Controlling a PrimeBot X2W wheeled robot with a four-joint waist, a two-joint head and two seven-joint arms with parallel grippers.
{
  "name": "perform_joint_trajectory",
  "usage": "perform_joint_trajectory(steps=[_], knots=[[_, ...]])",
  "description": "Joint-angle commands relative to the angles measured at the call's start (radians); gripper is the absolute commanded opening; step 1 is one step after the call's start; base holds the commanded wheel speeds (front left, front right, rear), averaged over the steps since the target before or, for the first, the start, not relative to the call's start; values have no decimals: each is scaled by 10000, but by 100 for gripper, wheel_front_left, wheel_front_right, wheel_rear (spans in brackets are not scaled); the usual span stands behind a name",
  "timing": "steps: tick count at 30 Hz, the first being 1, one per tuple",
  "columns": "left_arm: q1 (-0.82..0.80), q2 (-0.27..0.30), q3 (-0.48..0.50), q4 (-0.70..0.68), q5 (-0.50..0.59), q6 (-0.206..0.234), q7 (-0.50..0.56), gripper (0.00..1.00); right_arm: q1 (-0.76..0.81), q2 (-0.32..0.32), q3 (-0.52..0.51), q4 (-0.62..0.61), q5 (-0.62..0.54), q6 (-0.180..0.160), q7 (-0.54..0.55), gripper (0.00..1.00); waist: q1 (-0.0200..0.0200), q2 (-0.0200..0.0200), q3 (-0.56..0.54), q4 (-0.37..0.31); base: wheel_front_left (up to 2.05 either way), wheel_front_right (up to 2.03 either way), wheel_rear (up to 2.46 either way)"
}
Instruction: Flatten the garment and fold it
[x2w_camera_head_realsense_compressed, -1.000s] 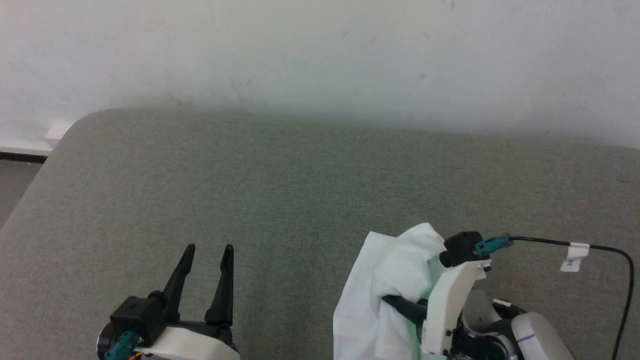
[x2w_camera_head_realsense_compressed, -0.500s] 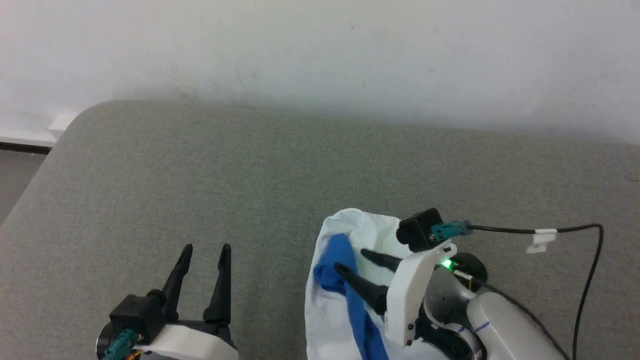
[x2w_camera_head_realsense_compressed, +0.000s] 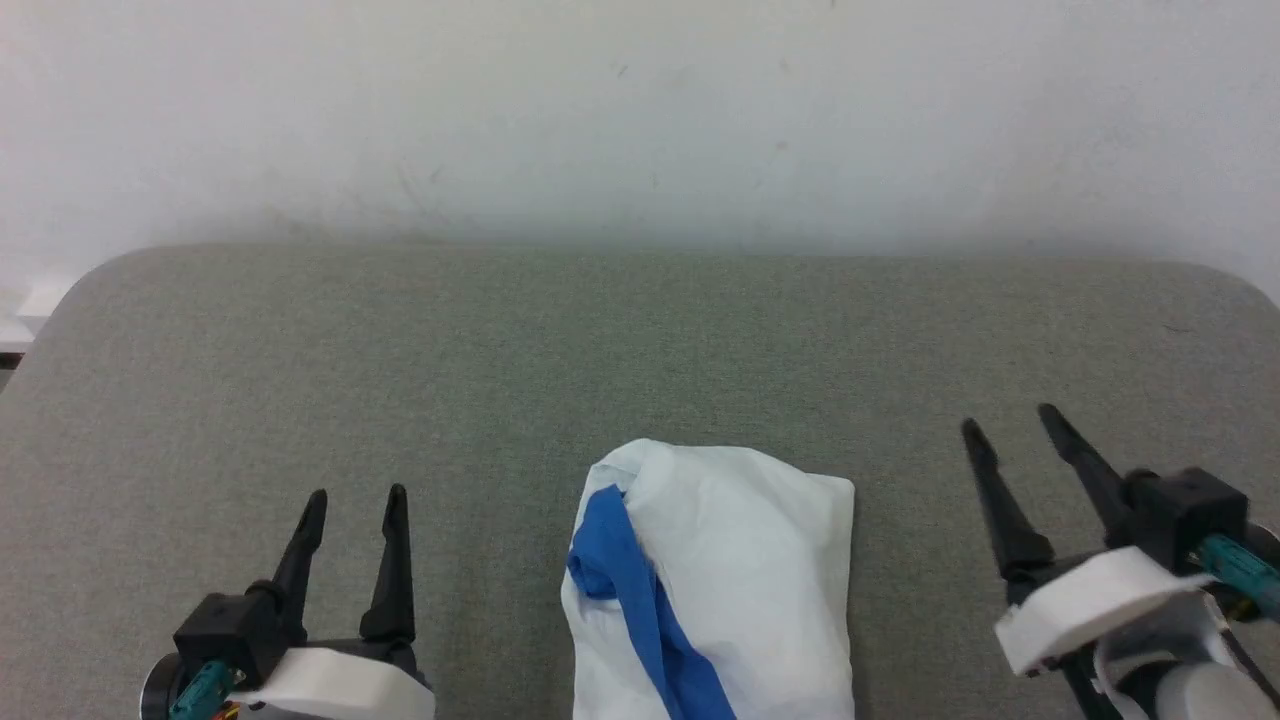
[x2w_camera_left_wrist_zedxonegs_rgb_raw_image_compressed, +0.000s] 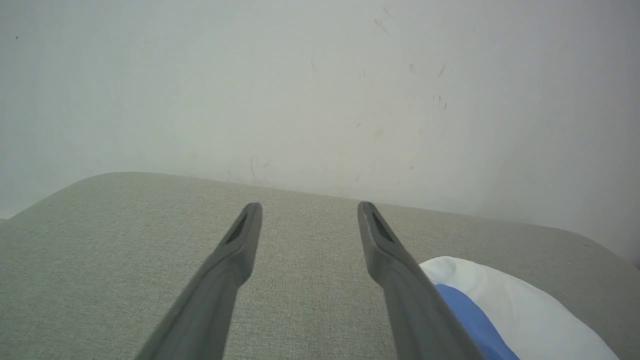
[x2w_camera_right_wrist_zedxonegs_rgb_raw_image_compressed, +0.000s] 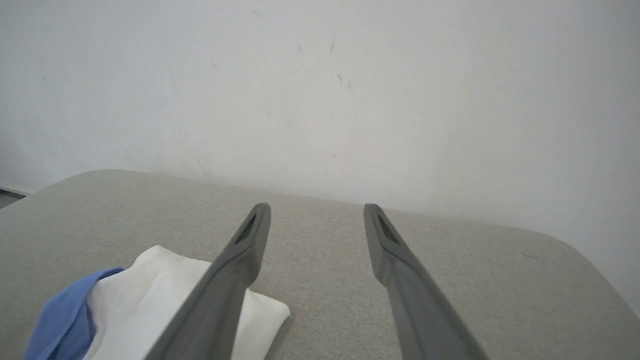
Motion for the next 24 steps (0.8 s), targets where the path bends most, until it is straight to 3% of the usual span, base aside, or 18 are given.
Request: perform_joint_trajectory(steps=[1,8,13,19,24], knots=[[170,47,105,49,79,79,-46,100,343,123,-408,-164,-146,-6,-141,100,0,0,-132,-231,0,0,0],[500,71,367,153,193,113,-47,100,1616,478,-1976,-1016,-376,-6,-281,100,0,0,-271,-536,0,0,0],[585,6,496,245,239,32,-47,100,2145,736,-3216,-1047,228,-6,194,100,0,0,-284,-626,0,0,0],[619,-182,624,379,232,-193,-47,100,1905,865,-4410,760,2575,-6,2724,100,0,0,-307,-575,0,0,0],[570,-381,611,500,305,-380,-47,100,1339,911,-4235,2232,4768,-6,5223,100,0,0,-296,-375,0,0,0]])
